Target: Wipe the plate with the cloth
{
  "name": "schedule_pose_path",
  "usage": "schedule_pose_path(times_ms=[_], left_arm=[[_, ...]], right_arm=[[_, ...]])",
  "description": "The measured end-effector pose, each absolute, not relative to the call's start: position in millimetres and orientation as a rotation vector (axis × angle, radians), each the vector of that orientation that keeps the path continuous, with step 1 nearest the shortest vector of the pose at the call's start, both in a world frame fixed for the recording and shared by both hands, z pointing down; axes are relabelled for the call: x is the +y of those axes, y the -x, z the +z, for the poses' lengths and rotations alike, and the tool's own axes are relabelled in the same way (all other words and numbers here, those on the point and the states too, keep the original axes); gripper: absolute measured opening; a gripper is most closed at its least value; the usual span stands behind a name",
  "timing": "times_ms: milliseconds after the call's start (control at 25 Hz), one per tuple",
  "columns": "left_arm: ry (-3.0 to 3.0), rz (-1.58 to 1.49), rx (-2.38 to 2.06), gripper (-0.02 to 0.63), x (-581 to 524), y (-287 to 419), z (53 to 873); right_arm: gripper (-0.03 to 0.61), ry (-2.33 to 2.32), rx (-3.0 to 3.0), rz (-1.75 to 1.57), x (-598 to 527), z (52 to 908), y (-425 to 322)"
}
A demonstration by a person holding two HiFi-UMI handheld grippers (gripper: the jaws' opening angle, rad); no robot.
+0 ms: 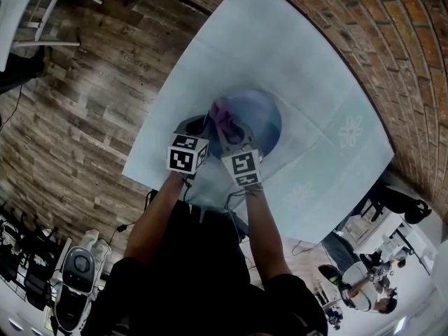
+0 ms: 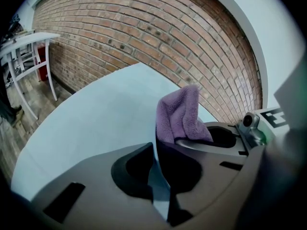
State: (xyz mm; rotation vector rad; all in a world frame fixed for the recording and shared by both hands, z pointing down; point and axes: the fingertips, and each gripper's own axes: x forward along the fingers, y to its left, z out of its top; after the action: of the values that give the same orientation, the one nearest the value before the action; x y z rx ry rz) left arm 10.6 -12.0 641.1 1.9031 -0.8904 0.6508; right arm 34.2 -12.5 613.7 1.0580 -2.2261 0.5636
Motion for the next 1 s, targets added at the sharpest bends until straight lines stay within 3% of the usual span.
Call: schedule_pose_path(times_ms=[1000], left_arm=[[-1.912,0.646,-0.888,0.049,-11,-12,640]], right_arm=[[0.075,-1.188,-2.090,0.559,-50,625,-65]])
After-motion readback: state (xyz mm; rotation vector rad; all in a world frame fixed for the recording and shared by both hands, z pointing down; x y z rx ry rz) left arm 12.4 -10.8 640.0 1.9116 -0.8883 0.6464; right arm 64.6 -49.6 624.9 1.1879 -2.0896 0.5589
